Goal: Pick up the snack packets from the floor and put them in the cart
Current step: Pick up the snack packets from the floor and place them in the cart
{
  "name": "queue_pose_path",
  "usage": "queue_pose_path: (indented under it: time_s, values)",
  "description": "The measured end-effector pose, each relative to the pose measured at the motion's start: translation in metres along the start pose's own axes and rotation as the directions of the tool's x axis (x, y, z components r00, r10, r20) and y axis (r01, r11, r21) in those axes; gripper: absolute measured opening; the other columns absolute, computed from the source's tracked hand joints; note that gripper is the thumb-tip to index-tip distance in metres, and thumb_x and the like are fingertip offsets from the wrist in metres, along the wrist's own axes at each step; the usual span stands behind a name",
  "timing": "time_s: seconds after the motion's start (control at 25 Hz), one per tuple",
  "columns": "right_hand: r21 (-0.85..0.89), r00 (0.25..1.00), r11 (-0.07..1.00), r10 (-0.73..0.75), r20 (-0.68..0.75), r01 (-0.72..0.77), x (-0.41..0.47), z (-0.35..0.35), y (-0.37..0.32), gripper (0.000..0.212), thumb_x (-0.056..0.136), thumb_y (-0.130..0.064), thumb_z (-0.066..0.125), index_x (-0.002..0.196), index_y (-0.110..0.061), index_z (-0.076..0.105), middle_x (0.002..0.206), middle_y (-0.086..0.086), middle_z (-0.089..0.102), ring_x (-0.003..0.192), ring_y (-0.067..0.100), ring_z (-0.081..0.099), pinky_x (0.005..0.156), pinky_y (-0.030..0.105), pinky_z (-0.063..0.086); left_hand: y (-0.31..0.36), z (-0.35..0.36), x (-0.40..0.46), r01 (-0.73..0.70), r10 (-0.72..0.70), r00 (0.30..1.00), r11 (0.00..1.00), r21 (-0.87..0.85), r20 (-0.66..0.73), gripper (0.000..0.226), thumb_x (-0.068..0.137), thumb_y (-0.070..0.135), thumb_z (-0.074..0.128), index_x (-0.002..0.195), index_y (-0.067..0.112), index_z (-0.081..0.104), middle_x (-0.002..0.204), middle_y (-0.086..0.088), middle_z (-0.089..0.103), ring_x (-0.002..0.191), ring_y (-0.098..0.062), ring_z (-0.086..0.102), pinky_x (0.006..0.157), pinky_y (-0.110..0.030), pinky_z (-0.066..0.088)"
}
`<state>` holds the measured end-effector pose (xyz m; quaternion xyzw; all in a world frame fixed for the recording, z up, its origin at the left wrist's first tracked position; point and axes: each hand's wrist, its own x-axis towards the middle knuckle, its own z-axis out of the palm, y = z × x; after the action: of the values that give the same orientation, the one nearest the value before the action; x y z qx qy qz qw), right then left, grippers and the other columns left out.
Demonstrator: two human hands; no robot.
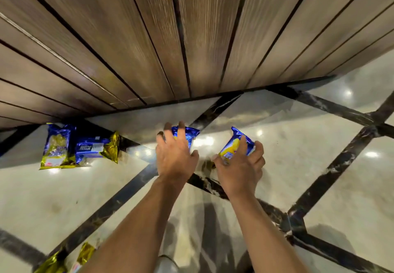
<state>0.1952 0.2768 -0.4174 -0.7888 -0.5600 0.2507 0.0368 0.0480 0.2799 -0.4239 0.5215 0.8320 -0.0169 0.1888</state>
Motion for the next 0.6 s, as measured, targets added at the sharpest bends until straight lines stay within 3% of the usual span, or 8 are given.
queue_pose_path:
  time_s: [0.16, 0.36, 0.48, 0.6]
  values:
    - [0.092, 0.995, 0.992, 0.077, 0.062, -0.083, 0.006, 0.009, 0.001, 0.094, 0.079, -0.055, 0.067, 0.153, -0.031, 0.014, 0.146, 0.010, 0.009, 0.123, 0.034, 0.028, 0.096, 0.042, 0.042, -0.009, 0.015, 0.004, 0.012, -0.013, 1.000, 0.998, -0.058, -0.025, 0.077, 0.081, 0.051, 0.067, 0.147, 0.029, 0.034, 0.144, -0.014, 0.026, 0.118, -0.034, 0.040, 0.101, -0.040, 0.043]
    - [0.196, 0.985, 0.970, 0.126, 0.115, -0.147, 0.021, 0.024, 0.001, 0.106, 0.077, -0.045, 0.074, 0.152, -0.041, 0.000, 0.143, 0.013, 0.017, 0.120, 0.032, 0.035, 0.093, 0.039, 0.044, -0.014, 0.027, 0.007, 0.059, -0.059, 0.998, 0.988, -0.140, 0.005, 0.079, 0.080, 0.038, 0.070, 0.148, 0.038, 0.028, 0.134, -0.013, 0.032, 0.111, -0.033, 0.046, 0.095, -0.041, 0.048]
    - [0.176, 0.988, 0.975, 0.118, 0.096, -0.133, 0.026, 0.029, 0.004, 0.102, 0.075, -0.034, 0.074, 0.151, -0.040, 0.007, 0.134, 0.011, 0.028, 0.114, 0.031, 0.042, 0.085, 0.038, 0.048, -0.012, 0.032, 0.006, 0.070, -0.069, 0.998, 0.988, -0.139, 0.016, 0.082, 0.083, 0.032, 0.067, 0.151, 0.037, 0.022, 0.121, -0.012, 0.043, 0.108, -0.032, 0.047, 0.088, -0.041, 0.047]
    - [0.272, 0.991, 0.953, 0.117, 0.064, -0.130, 0.025, 0.022, 0.004, 0.093, 0.077, -0.025, 0.072, 0.149, -0.042, 0.017, 0.130, 0.005, 0.033, 0.114, 0.027, 0.045, 0.072, 0.033, 0.046, -0.013, 0.028, 0.003, 0.130, -0.134, 0.991, 0.955, -0.266, 0.003, 0.081, 0.083, 0.031, 0.069, 0.149, 0.039, 0.023, 0.122, -0.007, 0.042, 0.111, -0.028, 0.048, 0.083, -0.042, 0.052]
